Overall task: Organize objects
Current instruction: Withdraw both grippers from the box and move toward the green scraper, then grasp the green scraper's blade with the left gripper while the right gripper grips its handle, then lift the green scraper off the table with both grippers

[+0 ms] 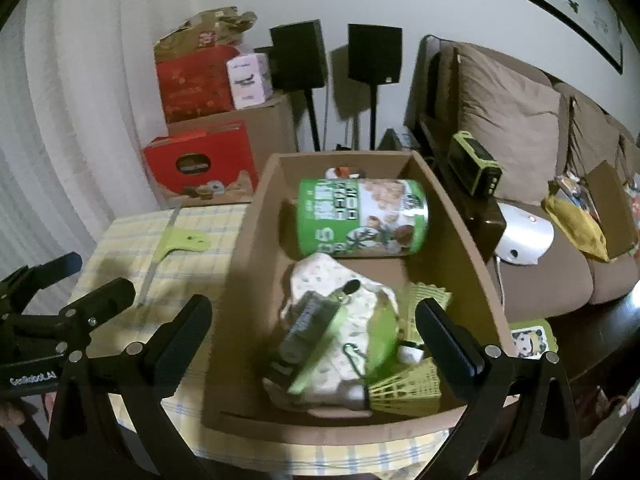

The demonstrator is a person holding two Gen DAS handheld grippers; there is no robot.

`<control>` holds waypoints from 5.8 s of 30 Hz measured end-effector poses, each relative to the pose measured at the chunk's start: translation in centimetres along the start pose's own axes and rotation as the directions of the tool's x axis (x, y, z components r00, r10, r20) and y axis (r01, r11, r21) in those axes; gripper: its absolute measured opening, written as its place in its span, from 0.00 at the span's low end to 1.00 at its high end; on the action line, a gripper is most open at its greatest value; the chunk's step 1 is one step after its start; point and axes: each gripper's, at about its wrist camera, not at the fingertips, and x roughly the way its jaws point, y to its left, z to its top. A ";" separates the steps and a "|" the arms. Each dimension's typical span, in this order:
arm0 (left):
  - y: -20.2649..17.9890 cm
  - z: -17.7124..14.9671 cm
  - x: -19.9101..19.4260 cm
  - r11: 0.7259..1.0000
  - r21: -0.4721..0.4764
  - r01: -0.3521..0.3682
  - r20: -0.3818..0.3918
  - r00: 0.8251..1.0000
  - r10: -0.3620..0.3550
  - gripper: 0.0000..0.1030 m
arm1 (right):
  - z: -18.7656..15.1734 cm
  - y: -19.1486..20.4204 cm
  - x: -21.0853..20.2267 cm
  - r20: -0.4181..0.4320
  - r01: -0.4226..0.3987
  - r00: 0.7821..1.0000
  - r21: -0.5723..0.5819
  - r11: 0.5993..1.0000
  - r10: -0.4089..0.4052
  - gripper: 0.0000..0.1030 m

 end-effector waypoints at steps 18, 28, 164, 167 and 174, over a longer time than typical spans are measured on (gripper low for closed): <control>9.7 -3.2 1.3 0.989 -0.127 -0.077 -0.075 0.995 0.068 1.00 | 0.3 6.5 1.9 -0.020 -0.078 0.997 -0.060 0.995 0.077 0.99; 13.5 -4.4 2.7 0.975 -0.189 -0.115 -0.091 0.991 0.099 0.99 | 0.3 9.7 3.7 -0.038 -0.135 0.990 -0.075 0.988 0.133 0.97; 12.5 -6.4 3.9 0.979 -0.200 0.037 -0.038 0.998 -0.045 0.06 | 1.9 13.1 12.6 0.091 -0.673 0.707 0.393 0.627 0.701 0.13; 11.5 -5.6 2.8 0.982 -0.181 0.053 -0.017 0.998 -0.057 0.06 | 2.6 12.6 10.8 0.114 -0.678 0.710 0.374 0.632 0.695 0.12; 8.6 -3.3 1.3 0.978 -0.166 0.125 0.011 0.992 -0.125 0.06 | 4.4 10.0 7.3 0.160 -0.678 0.723 0.357 0.643 0.672 0.12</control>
